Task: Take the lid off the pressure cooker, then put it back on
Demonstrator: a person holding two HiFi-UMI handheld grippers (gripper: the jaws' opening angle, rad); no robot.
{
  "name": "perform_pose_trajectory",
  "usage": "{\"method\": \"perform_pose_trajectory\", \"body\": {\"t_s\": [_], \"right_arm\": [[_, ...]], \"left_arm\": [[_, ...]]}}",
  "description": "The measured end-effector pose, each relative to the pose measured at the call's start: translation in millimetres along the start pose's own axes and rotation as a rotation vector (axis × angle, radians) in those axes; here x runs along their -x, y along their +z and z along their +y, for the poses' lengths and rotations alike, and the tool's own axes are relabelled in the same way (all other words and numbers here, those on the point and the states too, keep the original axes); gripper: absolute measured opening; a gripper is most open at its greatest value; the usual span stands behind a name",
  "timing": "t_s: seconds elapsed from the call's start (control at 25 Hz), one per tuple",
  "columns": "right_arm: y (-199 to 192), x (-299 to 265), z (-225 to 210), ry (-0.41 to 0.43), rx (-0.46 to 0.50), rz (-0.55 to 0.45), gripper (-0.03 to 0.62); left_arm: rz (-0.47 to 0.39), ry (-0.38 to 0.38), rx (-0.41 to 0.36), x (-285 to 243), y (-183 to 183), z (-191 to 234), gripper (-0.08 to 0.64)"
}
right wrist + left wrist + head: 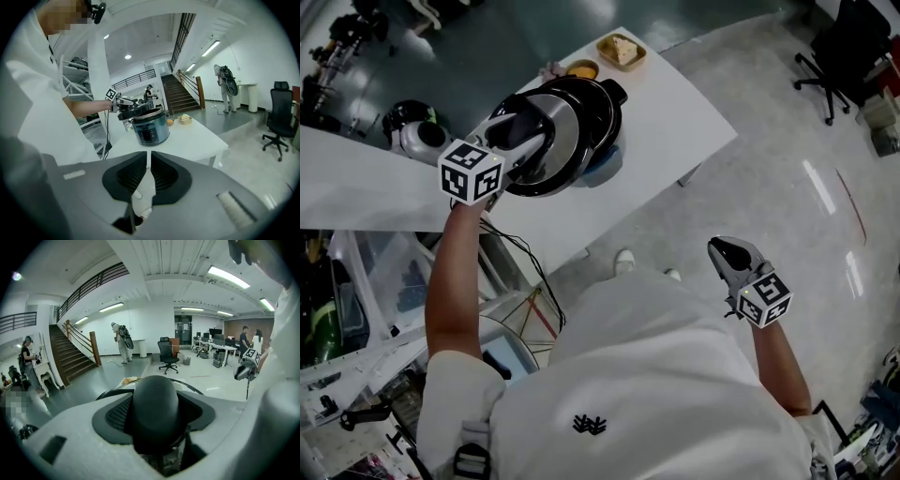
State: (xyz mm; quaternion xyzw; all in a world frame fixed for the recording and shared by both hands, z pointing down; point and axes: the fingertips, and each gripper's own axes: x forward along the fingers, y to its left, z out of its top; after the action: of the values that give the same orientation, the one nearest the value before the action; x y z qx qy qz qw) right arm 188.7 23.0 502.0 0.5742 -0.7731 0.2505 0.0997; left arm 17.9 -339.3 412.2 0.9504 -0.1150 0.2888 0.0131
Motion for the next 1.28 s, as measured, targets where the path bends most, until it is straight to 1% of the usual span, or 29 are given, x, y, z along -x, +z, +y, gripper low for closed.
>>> {"method": "perform_pose_trajectory", "body": {"t_s": [0.28,0.56,0.96,1.28], "right_arm": [[-7,8,-3,-0.061,-0.038,-0.008,0.041],[-11,13,-11,-0.102,-0.063,-0.009,0.041],[-11,19,-21,-0.139,-0.077,-0.007,0.041],[-12,21,-24,-0.139,-0.075,0.004,0.041]], "left_arm": [[0.003,-0.050,-0.031,-33,17,5,0.285],[0.013,-0.080,-0.046,-60,25,7,0.285],[0.030,-0.117,-0.058,-84,20,6,0.285],[0.024,-0.137,-0.056,-88,20,6,0.285]]}}
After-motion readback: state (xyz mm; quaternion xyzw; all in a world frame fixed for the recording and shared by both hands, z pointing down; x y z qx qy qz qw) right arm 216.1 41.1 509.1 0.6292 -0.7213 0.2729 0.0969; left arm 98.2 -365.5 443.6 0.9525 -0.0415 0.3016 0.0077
